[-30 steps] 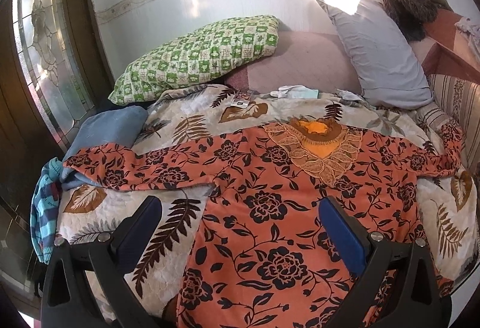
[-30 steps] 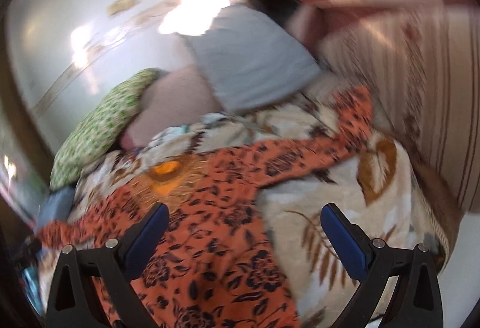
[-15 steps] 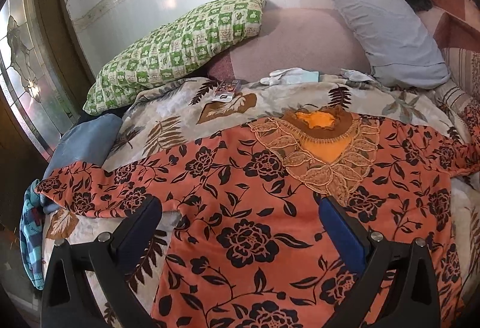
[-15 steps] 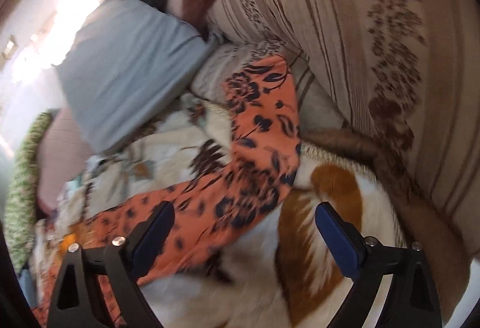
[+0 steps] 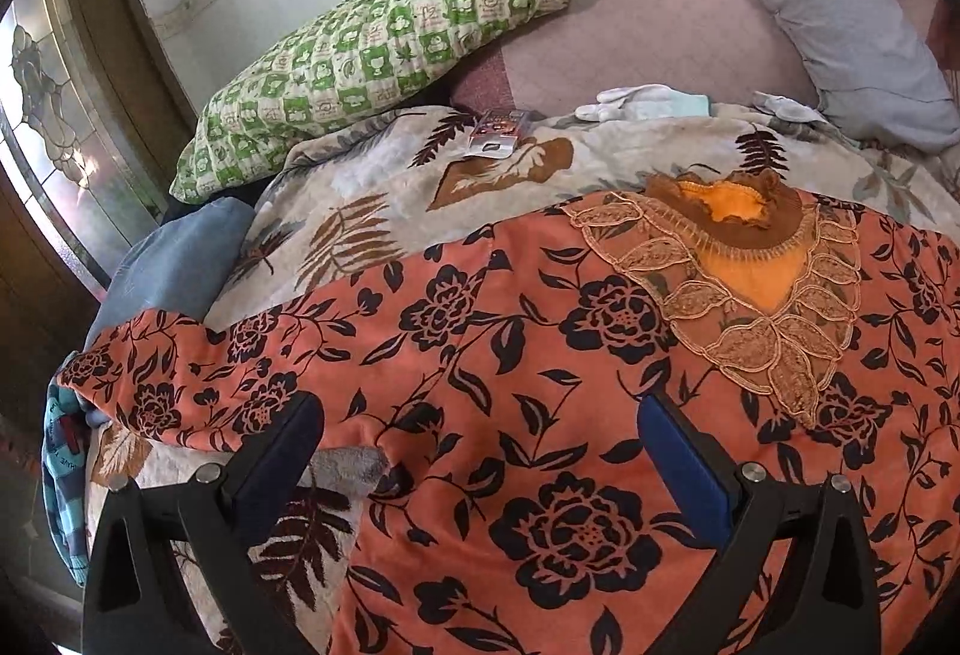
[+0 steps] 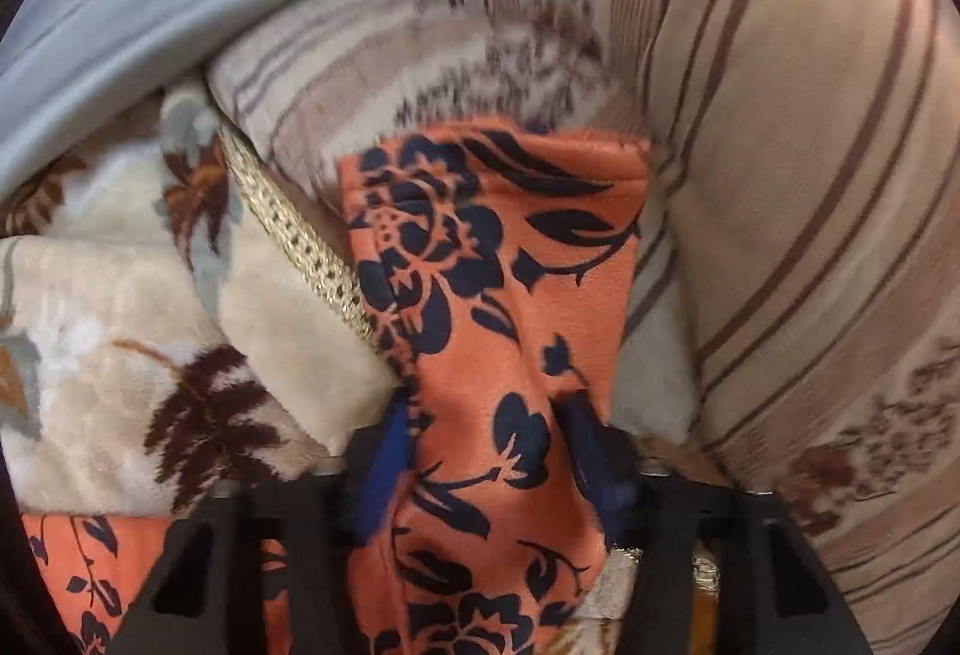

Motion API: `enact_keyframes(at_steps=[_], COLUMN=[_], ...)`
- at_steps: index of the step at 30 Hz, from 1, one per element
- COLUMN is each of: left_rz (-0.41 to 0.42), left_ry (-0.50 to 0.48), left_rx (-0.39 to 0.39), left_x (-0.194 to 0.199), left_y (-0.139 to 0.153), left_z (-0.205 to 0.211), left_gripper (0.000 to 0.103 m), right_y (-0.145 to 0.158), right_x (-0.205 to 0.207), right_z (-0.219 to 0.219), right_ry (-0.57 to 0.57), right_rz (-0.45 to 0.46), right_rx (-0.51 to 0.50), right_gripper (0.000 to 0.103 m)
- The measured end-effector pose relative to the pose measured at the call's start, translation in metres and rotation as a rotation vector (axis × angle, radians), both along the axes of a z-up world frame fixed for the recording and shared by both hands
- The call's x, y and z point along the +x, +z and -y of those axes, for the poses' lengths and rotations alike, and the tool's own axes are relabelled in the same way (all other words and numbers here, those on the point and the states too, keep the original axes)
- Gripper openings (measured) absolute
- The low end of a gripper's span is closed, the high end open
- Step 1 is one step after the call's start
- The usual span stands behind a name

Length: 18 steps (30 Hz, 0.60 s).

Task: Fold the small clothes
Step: 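Grasp the cuff of the orange shirt sleeve with the right gripper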

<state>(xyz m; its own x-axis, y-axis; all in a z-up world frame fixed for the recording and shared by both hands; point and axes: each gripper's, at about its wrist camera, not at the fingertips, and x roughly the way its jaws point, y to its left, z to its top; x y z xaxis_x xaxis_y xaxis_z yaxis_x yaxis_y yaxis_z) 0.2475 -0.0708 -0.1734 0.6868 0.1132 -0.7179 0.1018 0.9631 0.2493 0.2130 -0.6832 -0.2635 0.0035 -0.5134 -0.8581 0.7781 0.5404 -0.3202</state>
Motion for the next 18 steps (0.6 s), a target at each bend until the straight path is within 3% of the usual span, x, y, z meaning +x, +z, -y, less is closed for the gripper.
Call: enact_keyframes(at_steps=[4,10,14,18], left_rz=[0.009,0.035,0.072,0.110], left_ry=[0.017,0.026,0.094,0.195], left_rx=[-0.023,-0.032,-0.041,-0.054], left_x=[-0.001,-0.008,-0.006,-0.002], left_y=[0.004,0.011,0.018,0.026], left_z=[-0.008,-0.017,-0.040,-0.076], left_gripper=[0.103,0.103,0.103,0.103], right_y=[0.022,0.060,0.094,0.128], right_x=[-0.030,-0.096,-0.106,-0.086], right_z=[0.002,0.006,-0.029,-0.099], right_ry=[0.010,-0.006,0.087,0.250], right_rz=[0.161,0.548,0.695,0.782], right_rx=[0.065,0.340,0.455,0.540], right_gripper=[0.021,0.017,0.017,0.017])
